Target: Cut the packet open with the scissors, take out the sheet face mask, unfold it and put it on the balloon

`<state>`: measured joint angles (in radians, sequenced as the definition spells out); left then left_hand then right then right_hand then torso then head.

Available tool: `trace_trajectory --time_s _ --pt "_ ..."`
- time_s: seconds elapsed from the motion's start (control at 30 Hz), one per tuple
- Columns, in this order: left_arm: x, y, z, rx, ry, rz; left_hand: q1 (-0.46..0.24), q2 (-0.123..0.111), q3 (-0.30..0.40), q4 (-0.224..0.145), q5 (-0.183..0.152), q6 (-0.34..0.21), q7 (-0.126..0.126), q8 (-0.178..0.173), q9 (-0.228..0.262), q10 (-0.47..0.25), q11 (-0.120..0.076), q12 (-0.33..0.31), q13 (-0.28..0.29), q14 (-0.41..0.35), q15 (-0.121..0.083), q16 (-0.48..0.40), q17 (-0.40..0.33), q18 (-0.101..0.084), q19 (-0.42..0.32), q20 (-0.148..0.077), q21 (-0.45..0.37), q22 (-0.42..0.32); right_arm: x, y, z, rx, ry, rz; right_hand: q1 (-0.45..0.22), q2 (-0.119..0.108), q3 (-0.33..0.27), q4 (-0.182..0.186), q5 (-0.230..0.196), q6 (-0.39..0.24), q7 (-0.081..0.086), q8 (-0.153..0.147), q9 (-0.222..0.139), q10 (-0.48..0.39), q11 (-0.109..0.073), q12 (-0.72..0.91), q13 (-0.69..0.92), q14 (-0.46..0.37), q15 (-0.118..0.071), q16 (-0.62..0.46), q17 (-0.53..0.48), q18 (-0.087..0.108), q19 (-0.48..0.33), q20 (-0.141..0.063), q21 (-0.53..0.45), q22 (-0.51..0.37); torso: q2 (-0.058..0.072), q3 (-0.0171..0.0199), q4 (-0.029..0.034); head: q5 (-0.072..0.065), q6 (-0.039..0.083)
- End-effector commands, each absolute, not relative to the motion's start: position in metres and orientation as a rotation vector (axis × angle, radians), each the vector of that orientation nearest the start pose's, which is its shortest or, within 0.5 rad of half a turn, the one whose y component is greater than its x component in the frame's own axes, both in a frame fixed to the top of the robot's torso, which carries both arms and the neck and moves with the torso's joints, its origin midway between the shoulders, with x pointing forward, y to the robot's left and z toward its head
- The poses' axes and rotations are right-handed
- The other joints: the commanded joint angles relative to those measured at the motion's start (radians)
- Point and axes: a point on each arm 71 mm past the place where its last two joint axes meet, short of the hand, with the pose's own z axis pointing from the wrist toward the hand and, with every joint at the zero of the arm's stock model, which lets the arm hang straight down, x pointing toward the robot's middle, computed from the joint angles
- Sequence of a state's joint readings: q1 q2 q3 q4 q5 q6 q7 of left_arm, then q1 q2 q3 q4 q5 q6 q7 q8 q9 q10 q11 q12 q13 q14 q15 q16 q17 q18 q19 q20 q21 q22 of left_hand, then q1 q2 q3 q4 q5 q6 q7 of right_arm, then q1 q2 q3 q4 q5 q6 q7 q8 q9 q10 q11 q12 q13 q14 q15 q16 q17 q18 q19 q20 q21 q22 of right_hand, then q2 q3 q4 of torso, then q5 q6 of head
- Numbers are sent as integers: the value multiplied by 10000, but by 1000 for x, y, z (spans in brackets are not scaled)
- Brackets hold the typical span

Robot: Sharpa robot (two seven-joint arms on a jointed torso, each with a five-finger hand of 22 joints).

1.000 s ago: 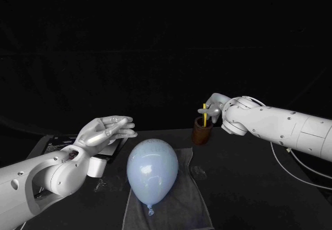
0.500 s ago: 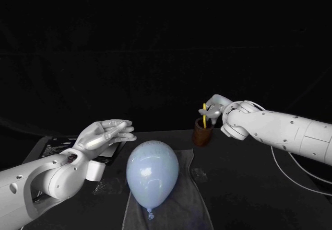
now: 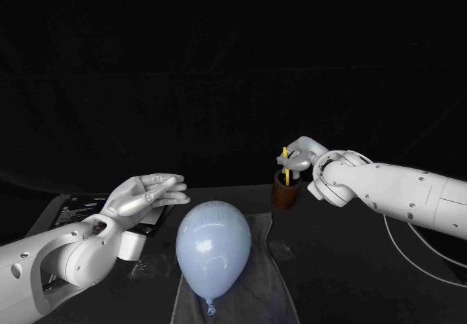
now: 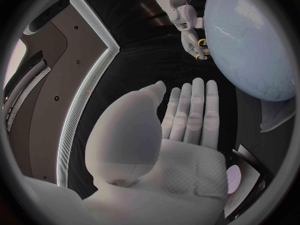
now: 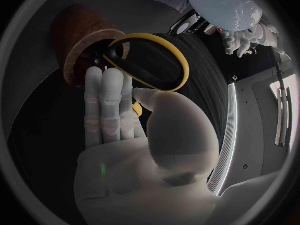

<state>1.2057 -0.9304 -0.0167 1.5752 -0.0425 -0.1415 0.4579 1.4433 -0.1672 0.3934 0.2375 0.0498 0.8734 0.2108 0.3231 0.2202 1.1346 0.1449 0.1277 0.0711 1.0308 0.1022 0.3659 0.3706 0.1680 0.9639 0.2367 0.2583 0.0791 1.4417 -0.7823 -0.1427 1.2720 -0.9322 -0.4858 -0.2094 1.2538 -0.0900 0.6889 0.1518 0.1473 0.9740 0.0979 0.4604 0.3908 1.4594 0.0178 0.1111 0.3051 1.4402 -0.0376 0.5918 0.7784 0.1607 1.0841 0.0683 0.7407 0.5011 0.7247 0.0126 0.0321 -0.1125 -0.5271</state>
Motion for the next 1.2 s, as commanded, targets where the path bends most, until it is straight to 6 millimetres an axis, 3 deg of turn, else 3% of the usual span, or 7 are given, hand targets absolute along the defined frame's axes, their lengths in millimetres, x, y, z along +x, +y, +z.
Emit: trace_trajectory --time_s 0.03,0.4,0.7,0.97,1.2 --pt "479 225 -156 -9832 14150 -17509 -72 21 0 65 -2 -49 -4 -34 8 -52 37 -21 13 -46 7 -35 8 154 -40 24 -37 -11 556 -269 -98 4842 14067 6587 -26 89 345 -424 -36 -4 -17 57 12 77 22 60 9 -38 -61 62 14 198 -60 5 73 26 47 5 -2 -15 52" --pt "481 225 -159 -9865 14312 -17528 -56 19 -5 63 -2 -81 7 -52 5 -83 50 -45 12 -81 21 -59 27 152 -52 34 -56 -23 544 -269 -79 4613 12969 8042 -94 180 451 -608 -185 -67 9 57 22 39 42 39 9 -84 -46 84 39 190 -135 8 158 136 125 9 23 -91 241" --pt "483 224 -160 -9878 14381 -17534 -47 19 -6 61 -2 -90 10 -58 5 -93 54 -53 12 -94 26 -68 34 152 -58 38 -64 -28 540 -271 -66 4387 12895 8518 -129 214 474 -681 -258 -99 26 47 23 9 58 23 7 -111 -34 83 44 186 -175 14 192 184 146 2 36 -122 301" --pt "486 223 -162 -9849 14440 -17642 -25 -16 -32 48 -4 -117 -4 -72 7 -122 59 -78 14 -154 44 -110 57 148 -88 56 -99 -48 535 -272 -42 4124 12974 9353 -152 242 485 -736 -311 -129 40 34 20 -19 71 8 3 -134 -24 77 45 184 -211 21 214 220 153 -1 60 -129 388" --pt "488 221 -163 -9798 14525 -17809 -5 -45 -111 73 -3 -204 -25 -126 14 -214 84 -212 5 -492 127 -406 92 129 -395 206 -349 -128 528 -267 -25 4069 13459 10396 -152 254 491 -756 -318 -137 43 30 20 -25 73 5 3 -140 -22 76 45 184 -220 22 220 229 125 -13 74 -157 447"
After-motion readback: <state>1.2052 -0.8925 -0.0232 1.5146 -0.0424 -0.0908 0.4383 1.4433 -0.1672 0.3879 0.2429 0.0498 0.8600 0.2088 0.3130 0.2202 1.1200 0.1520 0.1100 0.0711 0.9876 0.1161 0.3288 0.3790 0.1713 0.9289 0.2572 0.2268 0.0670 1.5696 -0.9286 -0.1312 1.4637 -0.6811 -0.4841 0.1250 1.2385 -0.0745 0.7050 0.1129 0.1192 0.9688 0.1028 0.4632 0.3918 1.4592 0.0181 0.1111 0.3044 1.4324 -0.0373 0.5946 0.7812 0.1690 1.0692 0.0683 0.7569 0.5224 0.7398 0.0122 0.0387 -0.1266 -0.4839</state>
